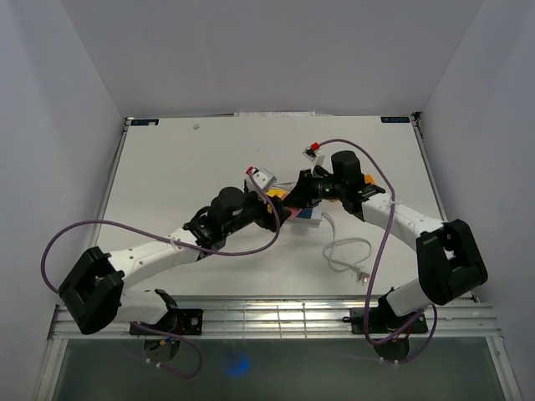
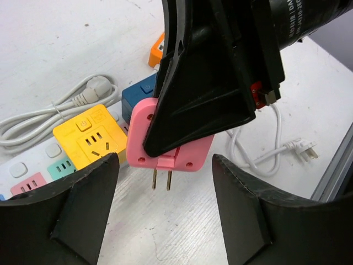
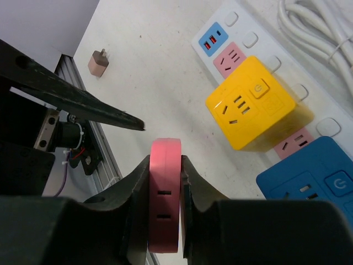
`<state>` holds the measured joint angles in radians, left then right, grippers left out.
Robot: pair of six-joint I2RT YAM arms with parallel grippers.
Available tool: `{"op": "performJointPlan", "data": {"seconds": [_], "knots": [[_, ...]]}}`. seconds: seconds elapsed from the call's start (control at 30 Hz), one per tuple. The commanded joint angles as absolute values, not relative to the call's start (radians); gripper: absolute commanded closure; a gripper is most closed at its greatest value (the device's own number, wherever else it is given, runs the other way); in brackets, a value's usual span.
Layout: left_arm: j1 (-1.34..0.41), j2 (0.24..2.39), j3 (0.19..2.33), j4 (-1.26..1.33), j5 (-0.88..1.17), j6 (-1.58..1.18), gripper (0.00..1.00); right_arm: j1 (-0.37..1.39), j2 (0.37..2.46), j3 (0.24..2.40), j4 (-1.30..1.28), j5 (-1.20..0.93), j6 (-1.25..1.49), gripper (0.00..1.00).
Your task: Insert the plug
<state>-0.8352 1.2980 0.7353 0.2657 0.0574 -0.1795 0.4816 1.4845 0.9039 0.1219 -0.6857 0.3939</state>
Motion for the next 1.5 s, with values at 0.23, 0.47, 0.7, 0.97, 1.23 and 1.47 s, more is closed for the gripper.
{"op": "performJointPlan", "data": {"seconds": [0.23,0.47,0.7,0.97,1.23,1.47], "knots": [[-0.801,1.117,0.623,0.431,0.135,-0.317,0.02,0.423,1.348,0.811,0.305,-0.693,0.486,0.92],[-0.753,1.13,0.607,0.485,0.291,-0.37,0.02,0.413,1.33,0.827,0.342,-0.862,0.534,0.92],[-0.686,1.206,0.615,0.54,0.437,-0.445,0.11,0.413,1.273,0.801,0.402,-0.914,0.551,0.92],[-0.673,1.189,0.578,0.641,0.514,-0.469,0.11,0.411,1.282,0.77,0.538,-0.999,0.646,0.92],[-0.673,1.172,0.549,0.742,0.607,-0.495,0.17,0.413,1.324,0.738,0.698,-1.066,0.755,0.92],[-0.673,1.218,0.564,0.761,0.658,-0.509,0.21,0.413,1.344,0.719,0.808,-1.098,0.834,0.92]]}}
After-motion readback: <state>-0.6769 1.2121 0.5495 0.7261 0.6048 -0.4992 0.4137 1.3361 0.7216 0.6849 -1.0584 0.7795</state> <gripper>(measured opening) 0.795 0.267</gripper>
